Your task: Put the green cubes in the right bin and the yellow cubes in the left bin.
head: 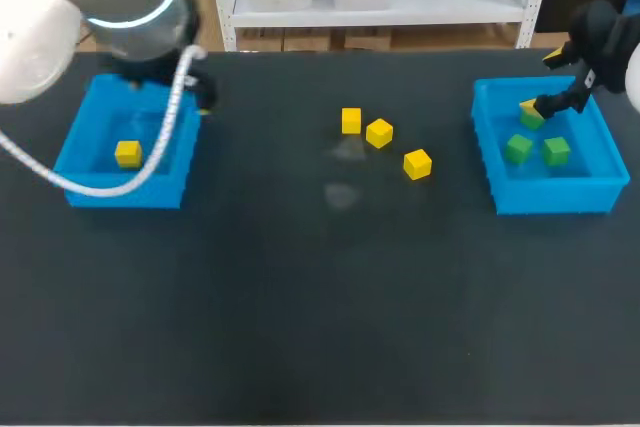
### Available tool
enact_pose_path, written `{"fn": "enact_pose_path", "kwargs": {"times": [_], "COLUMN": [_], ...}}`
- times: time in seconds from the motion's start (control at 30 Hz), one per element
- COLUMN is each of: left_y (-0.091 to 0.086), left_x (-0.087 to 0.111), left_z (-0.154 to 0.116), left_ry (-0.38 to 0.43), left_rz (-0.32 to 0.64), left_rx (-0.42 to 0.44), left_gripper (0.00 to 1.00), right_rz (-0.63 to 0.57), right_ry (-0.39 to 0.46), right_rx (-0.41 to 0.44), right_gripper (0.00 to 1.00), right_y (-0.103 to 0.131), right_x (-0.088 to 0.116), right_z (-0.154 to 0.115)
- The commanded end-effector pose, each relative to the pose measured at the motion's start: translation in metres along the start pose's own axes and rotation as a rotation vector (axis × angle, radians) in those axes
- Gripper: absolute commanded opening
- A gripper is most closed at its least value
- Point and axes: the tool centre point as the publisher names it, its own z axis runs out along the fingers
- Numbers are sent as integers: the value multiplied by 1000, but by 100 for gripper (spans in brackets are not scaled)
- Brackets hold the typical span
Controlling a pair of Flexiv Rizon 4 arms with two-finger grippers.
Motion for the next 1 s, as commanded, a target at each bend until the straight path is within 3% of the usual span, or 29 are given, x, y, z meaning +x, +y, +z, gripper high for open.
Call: {"fn": "enact_pose_path", "kwargs": {"times": [0.03,0.23,0.5,0.77,1.0], "left_y": [-76,-166,-243,-293,-305], "left_x": [-23,-34,-49,-57,-66], "left_z": [-18,-16,17,49,84], "left_ry": [-57,-57,-41,5,66], "left_rz": [273,489,630,689,684], "left_rx": [166,343,427,465,449], "left_gripper": [100,100,100,100,100], "right_rz": [0,0,0,0,0], "right_ry": [0,0,0,0,0], "right_rx": [1,1,1,1,1], "right_gripper": [100,100,100,100,100], "right_y": [1,1,1,1,1], "right_x": [0,0,0,0,0], "right_z": [-1,-1,-1,-1,-1]}}
